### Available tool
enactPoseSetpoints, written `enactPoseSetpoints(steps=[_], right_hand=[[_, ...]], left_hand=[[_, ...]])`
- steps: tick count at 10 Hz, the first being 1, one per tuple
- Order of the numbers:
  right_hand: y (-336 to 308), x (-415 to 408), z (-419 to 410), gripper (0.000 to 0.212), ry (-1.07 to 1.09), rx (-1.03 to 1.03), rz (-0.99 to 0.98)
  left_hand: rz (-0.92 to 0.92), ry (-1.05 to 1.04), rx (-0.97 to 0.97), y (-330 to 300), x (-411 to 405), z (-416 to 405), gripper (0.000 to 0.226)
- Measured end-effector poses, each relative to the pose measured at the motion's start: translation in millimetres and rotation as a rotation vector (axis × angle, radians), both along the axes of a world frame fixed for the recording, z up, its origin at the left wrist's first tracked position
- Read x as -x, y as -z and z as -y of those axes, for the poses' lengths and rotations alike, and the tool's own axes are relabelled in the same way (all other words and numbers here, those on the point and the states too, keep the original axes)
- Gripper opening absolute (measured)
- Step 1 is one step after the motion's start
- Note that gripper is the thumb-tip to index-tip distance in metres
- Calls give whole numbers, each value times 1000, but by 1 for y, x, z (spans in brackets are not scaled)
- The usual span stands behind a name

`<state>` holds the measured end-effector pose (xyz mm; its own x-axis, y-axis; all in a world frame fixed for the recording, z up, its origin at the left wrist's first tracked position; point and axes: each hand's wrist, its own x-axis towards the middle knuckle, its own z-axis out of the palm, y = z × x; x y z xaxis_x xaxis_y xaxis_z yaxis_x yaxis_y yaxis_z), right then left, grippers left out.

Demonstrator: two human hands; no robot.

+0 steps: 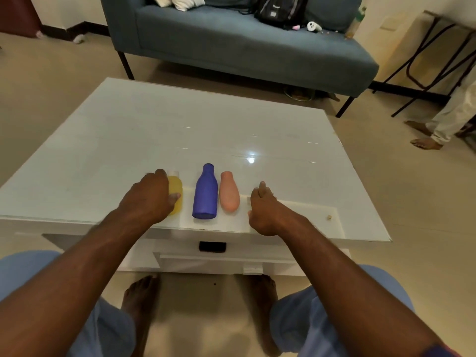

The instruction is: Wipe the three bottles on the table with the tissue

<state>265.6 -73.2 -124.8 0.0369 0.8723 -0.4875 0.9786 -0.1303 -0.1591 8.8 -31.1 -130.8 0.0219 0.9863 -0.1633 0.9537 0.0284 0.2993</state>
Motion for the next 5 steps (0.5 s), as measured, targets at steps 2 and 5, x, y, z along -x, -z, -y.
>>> enactPoseSetpoints(steps=[2,5], right_hand=[[-1,2,-1,77,1,18,1],[-6,8,-3,86,-8,-119,90]], left_hand=[[-59,68,30,-2,-8,9,83],[-129,48,9,-2,-22,17,98]])
